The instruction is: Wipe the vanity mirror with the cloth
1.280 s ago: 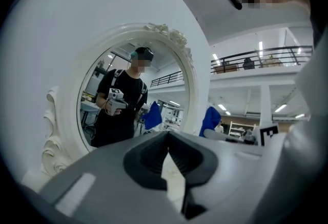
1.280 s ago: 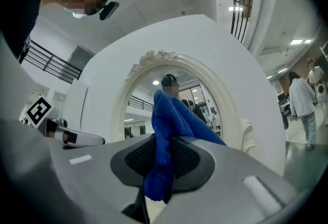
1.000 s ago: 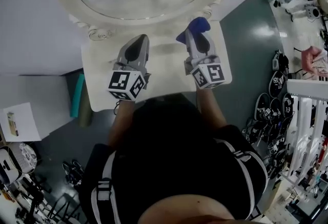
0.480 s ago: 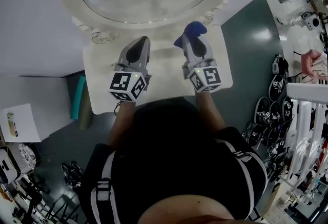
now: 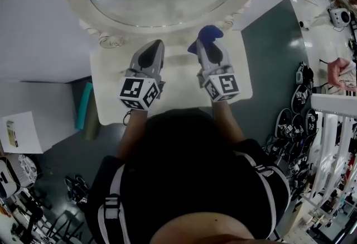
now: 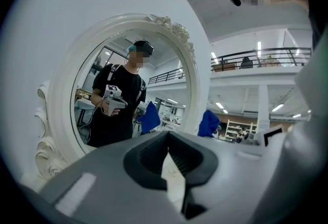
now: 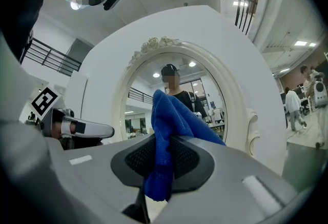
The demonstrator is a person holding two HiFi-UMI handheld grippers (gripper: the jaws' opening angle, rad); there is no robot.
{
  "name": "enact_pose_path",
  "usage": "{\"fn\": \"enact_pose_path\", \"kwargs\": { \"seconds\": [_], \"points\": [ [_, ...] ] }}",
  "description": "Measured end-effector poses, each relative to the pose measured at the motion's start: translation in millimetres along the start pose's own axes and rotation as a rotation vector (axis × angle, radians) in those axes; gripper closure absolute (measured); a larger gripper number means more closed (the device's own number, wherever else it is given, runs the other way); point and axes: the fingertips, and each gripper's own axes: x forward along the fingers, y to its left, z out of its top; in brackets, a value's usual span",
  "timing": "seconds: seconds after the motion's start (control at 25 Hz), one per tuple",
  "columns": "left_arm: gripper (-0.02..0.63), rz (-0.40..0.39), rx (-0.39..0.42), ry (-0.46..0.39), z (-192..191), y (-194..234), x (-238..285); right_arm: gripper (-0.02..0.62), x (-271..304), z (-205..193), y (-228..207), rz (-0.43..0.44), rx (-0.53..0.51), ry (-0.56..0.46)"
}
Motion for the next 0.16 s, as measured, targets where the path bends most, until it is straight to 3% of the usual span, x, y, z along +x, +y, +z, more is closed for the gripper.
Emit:
{"fn": "enact_pose_path", "kwargs": {
  "seconds": [0.16],
  "points": [
    [0.600, 0.004, -0.008, 0.002, -2.9, -0.6, 2.6, 0.531, 1.1, -2.9, 0.4, 0.015, -0.010, 0.011]
  ]
}}
